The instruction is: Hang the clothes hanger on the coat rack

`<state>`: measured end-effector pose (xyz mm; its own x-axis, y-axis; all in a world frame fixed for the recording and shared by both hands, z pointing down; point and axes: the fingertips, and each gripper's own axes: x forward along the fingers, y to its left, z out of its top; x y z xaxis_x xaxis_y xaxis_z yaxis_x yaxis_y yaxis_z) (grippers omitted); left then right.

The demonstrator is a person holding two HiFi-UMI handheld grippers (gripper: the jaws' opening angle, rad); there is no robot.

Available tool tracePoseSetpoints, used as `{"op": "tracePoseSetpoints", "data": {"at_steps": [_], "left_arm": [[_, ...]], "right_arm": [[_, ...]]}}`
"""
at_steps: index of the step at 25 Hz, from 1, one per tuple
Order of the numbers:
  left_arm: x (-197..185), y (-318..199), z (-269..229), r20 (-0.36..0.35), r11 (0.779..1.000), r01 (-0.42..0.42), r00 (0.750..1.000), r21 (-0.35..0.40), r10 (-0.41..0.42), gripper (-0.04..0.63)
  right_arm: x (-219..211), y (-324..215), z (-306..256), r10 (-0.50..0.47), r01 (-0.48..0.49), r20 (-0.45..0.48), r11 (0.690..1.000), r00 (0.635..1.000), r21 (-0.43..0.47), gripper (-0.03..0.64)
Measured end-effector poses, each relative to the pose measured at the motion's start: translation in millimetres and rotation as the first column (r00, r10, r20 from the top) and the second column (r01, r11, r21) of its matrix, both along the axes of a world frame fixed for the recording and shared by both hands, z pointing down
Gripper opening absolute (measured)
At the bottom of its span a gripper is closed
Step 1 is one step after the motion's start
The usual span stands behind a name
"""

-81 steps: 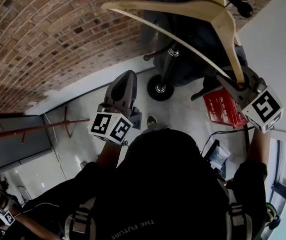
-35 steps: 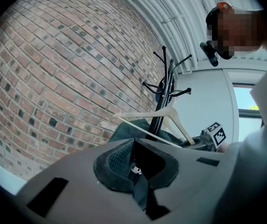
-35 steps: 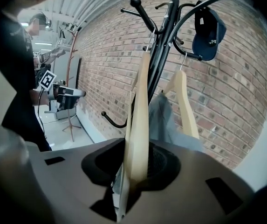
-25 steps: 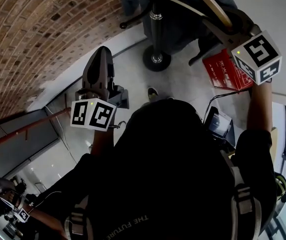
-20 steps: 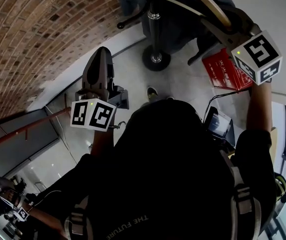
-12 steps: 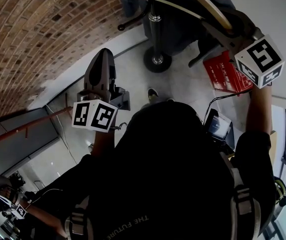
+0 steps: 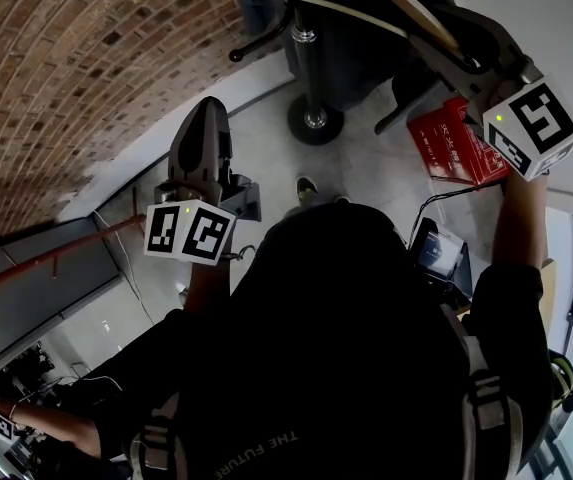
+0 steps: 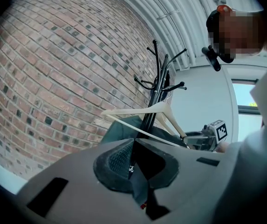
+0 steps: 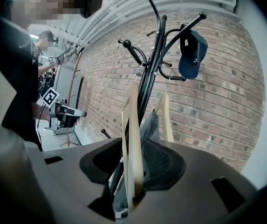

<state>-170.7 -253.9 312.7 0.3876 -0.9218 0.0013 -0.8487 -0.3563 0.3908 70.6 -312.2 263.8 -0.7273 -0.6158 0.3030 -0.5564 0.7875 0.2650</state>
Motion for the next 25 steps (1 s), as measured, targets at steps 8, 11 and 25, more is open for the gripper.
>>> {"op": "tracePoseSetpoints", "data": {"at_steps": [8,11,25], "left_arm": [[7,5,-3,0.003,1.0,-0.01,1.0,0.007,0.01,0.021],[13,7,-3,0.006,1.0,-0.018,1.0,0.008,0.018,0.021],[48,15,-4,0.012,0.999,-0.048,0.999,0.004,0.048,0.021]], "right_arm": [[29,14,-53,0.125,-0.145,0.1,0.963,0.987,0.228,0.14],[44,26,-67,0.198,-0.232,0.138,0.923,0.97,0.307,0.14],[79,61,-18,0.252,-0.294,0.267,0.947,0.93,0.129,0.034]]}}
